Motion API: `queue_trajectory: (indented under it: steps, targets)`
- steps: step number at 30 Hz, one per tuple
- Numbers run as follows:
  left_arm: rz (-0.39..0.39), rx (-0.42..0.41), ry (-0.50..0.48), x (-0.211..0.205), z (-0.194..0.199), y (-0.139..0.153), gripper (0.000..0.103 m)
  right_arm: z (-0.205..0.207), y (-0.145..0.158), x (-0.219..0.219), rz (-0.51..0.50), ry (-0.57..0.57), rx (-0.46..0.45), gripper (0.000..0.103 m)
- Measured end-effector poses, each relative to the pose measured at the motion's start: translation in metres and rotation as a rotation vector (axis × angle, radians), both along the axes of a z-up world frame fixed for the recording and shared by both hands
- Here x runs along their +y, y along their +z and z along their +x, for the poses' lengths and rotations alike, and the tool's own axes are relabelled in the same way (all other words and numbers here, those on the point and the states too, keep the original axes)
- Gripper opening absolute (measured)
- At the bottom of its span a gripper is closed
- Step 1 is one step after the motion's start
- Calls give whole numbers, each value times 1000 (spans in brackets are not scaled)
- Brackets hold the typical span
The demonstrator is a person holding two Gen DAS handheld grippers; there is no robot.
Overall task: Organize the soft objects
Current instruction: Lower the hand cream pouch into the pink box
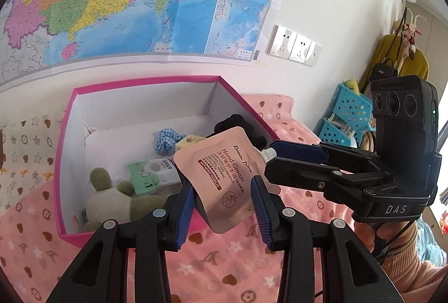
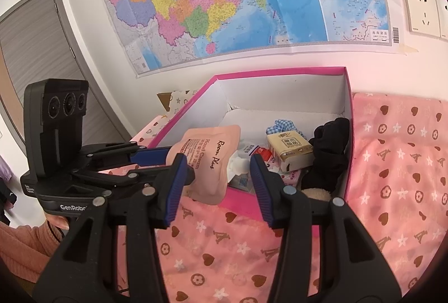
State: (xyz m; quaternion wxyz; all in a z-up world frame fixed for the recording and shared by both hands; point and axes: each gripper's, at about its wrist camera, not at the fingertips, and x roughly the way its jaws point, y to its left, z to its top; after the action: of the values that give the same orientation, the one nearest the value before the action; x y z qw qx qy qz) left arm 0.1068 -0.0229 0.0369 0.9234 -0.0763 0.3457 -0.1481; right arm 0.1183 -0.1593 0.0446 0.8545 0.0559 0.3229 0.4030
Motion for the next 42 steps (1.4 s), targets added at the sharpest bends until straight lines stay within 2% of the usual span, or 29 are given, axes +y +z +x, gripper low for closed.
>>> queue_trajectory:
  steps: [42]
  targets:
    - [12,10,14,7,15,-1,39,15,-1,6,1,4,2,50]
